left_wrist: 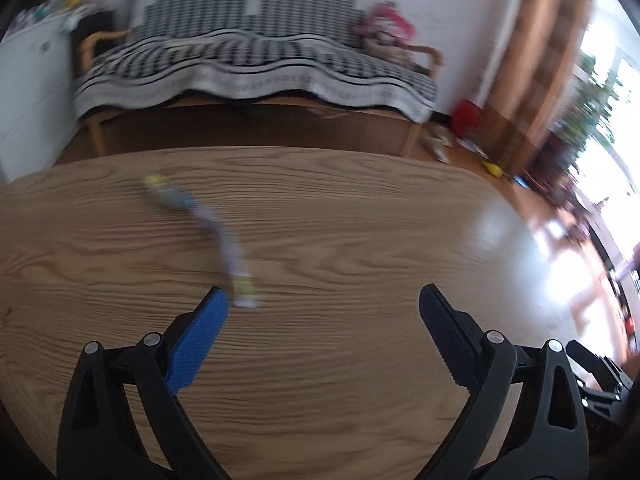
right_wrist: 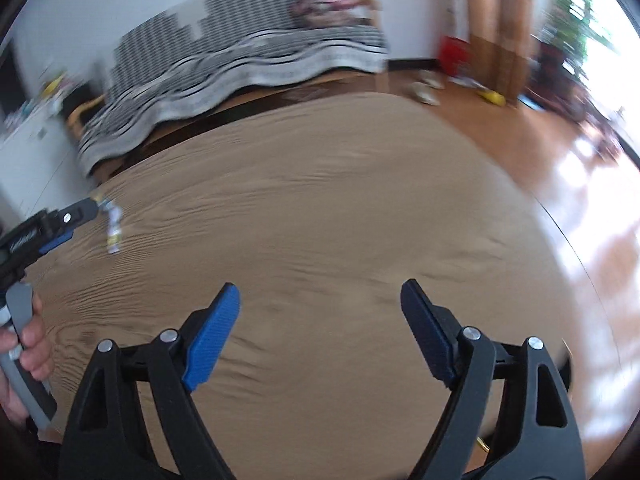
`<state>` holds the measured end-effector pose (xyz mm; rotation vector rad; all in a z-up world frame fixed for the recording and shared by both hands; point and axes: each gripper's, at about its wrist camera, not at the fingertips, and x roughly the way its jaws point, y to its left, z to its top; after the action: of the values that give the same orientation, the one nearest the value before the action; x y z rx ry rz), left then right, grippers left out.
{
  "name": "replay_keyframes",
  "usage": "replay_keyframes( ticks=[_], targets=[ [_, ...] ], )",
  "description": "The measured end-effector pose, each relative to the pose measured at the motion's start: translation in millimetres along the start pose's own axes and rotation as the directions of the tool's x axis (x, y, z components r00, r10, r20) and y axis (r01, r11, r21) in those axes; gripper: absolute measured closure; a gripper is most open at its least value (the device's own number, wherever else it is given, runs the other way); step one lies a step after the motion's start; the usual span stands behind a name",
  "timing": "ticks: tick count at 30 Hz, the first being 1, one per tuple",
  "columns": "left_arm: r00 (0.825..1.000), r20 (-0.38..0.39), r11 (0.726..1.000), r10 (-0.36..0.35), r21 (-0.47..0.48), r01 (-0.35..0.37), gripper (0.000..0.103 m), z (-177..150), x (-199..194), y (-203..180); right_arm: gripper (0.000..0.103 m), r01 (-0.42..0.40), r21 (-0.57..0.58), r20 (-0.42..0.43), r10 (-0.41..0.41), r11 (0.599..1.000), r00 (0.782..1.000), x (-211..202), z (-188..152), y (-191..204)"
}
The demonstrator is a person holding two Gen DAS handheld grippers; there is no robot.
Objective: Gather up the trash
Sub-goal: 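Move both tools back over the table toward the remaining wrappers, then grasp the white paper wrapper with the right tool while the left tool grasps the snack wrapper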
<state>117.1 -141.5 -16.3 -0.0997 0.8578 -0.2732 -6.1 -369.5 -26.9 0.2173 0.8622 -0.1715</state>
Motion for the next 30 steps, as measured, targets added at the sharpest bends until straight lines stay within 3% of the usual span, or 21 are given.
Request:
replay_keyframes(
  ticks=[3, 8, 11, 17, 20, 23, 25, 30],
  targets=[
    [0.997, 0.000, 0.993, 0.083, -0.082, -0.083, 0.010, 6, 0, 67, 0.023, -0.054, -0.107, -0.020, 0.052, 0.993, 0.998, 31, 12, 70],
    [0.986, -0.027, 0.965, 0.166, -0.203, -0.168, 0.010, 2, -1, 156, 0.023, -0.120, -0.178, -0.061, 0.111, 0.977, 0.992, 75, 22, 157],
    [0.980, -0.050, 0.954, 0.191, -0.226, -0.197, 0.010, -1, 2, 187, 0.023, -0.141, -0.227, -0.072, 0.128, 0.964, 0.989, 100, 30, 204],
    [0.976, -0.065, 0.954, 0.208, -0.207, -0.217, 0.010, 3, 18, 212, 0.024, -0.146, -0.262, -0.093, 0.126, 0.954, 0.988, 146, 48, 246],
    [0.975, -0.070, 0.955, 0.211, -0.198, -0.221, 0.010, 6, 27, 215, 0.034, -0.139, -0.283, -0.103, 0.114, 0.949, 0.988, 164, 54, 255],
    [0.976, -0.082, 0.957, 0.203, -0.195, -0.215, 0.010, 12, 36, 213, 0.053, -0.131, -0.320, -0.082, 0.111, 0.938, 0.990, 173, 56, 262],
    [0.979, -0.095, 0.959, 0.179, -0.206, -0.195, 0.010, 20, 45, 207, 0.088, -0.151, -0.323, -0.088, 0.130, 0.934, 0.988, 172, 55, 263],
    [0.984, -0.113, 0.945, 0.136, -0.283, -0.163, 0.010, 47, 72, 195, 0.093, -0.165, -0.330, -0.084, 0.145, 0.929, 0.986, 160, 46, 250]
  ],
)
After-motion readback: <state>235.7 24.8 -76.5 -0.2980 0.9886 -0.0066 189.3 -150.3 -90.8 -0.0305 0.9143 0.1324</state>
